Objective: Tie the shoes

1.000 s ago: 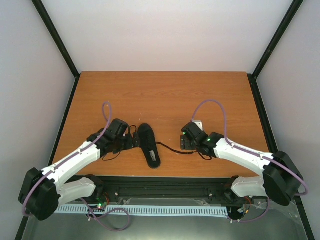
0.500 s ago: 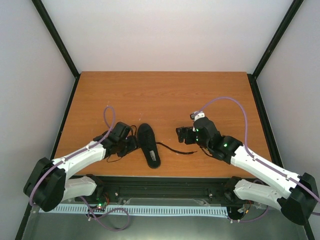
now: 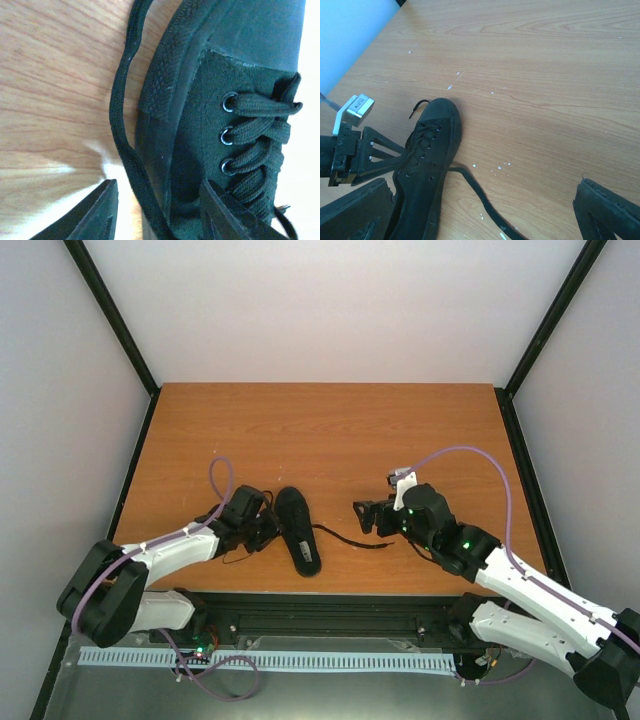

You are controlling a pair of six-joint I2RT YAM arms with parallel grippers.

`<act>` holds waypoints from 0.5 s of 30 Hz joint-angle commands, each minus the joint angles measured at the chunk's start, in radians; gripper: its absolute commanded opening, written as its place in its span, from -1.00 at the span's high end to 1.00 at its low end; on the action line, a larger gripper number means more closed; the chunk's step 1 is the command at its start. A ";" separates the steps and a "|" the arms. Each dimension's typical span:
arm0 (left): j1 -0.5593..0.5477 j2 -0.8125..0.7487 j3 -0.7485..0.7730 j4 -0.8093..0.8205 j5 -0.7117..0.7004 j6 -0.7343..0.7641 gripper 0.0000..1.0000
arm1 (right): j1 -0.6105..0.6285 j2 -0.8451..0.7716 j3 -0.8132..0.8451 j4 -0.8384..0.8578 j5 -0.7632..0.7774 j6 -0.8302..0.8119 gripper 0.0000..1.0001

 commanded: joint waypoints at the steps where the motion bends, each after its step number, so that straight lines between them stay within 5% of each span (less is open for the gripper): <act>1: 0.005 0.030 0.006 0.070 0.015 -0.034 0.14 | -0.003 -0.037 -0.019 0.021 -0.006 -0.018 -0.98; 11: 0.005 0.086 0.057 0.028 0.000 -0.004 0.80 | -0.004 -0.075 -0.016 -0.013 0.034 -0.016 -1.00; 15: 0.005 0.022 0.105 -0.084 -0.091 0.069 0.84 | -0.004 -0.079 -0.006 -0.025 0.046 -0.015 -1.00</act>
